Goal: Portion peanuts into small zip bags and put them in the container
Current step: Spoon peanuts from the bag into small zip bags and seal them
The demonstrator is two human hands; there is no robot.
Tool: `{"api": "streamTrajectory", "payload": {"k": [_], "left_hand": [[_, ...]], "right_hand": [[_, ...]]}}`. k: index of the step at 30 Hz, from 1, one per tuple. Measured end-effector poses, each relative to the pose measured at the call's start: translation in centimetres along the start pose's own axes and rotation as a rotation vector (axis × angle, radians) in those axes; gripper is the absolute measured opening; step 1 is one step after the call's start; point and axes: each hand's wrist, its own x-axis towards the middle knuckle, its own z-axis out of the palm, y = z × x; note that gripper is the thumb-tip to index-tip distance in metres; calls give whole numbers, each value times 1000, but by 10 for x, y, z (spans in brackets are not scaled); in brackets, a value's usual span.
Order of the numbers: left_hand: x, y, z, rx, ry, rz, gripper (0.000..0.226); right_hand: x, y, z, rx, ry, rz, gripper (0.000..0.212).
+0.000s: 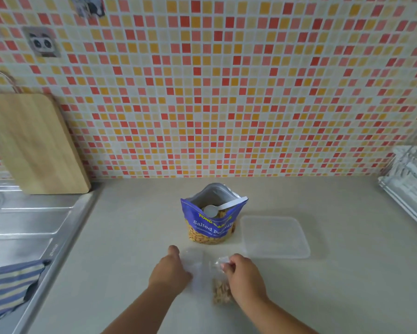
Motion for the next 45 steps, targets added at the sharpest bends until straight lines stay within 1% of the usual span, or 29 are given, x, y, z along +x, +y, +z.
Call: {"api": "streamTrajectory", "payload": {"k": [3, 6, 7, 9, 12, 14, 15, 17, 19, 21, 23, 24, 25, 26, 28, 30, 31, 33, 35, 37, 38, 40, 42, 43, 45], "left_hand": [[2, -8, -6, -94, -17, -42, 30], [2, -12, -15, -133, -9, -44, 8], [3, -14, -17, -168, -14, -47, 15], [4, -18, -24, -319, -54, -64, 25], [0, -19, -39, -596, -169, -25, 22], [-9, -15, -51, -718, -297, 30, 20], [-14, -11, -58, -760, -375, 64, 21], [-24, -2, -69, -804, -517, 146, 21], [-33, 9, -78, -812, -588, 199, 23], [-40, 18, -88, -797, -628, 263, 30], [-44, 27, -100, -804, -694, 355, 42], [-46, 33, -105, -825, -702, 392, 44], [-48, 39, -110, -843, -668, 413, 41], [-49, 46, -113, -853, -586, 420, 34], [-50, 61, -115, -833, -336, 435, 16], [-49, 72, -116, -772, -98, 480, 8], [-49, 76, -115, -735, 0, 504, 10], [-48, 83, -115, -627, 188, 550, 26], [-49, 89, -115, -495, 352, 596, 34], [-50, 92, -112, -379, 448, 666, 38], [-50, 93, -110, -317, 485, 710, 38], [-47, 92, -108, -156, 589, 809, 36], [-45, 92, -106, -46, 680, 889, 32], [-46, 92, -106, -14, 710, 915, 31], [-45, 93, -106, 11, 710, 968, 29]], "right_hand": [[1, 3, 3, 19, -9, 20, 34], [1, 3, 2, 24, -8, 20, 35], [1, 3, 2, 32, -4, 23, 34], [-2, 1, -2, 44, 9, 28, 34], [-8, -7, -13, 15, 63, 13, 33], [-16, -19, -23, 23, 87, -48, 28], [-19, -26, -28, 82, 71, -87, 22], [-25, -44, -36, 357, -19, -117, 15], [-29, -60, -45, 624, -104, -94, 12], [-28, -68, -53, 686, -92, -121, 13], [-23, -73, -63, 672, -29, -169, 16], [-21, -75, -68, 660, -6, -194, 17], [-20, -77, -74, 647, 7, -216, 18], [-19, -80, -79, 630, 12, -238, 19], [-18, -85, -90, 603, 12, -267, 18], [-17, -90, -99, 625, 44, -290, 13], [-18, -91, -103, 640, 82, -301, 10], [-20, -94, -112, 650, 173, -338, 7], [-24, -96, -119, 645, 227, -394, 13], [-26, -99, -122, 578, 224, -406, 20], [-27, -101, -122, 530, 203, -394, 21], [-26, -103, -122, 476, 147, -338, 18], [-26, -106, -123, 483, 87, -272, 19], [-26, -107, -124, 496, 56, -245, 23], [-25, -107, -128, 505, 19, -230, 31]]}}
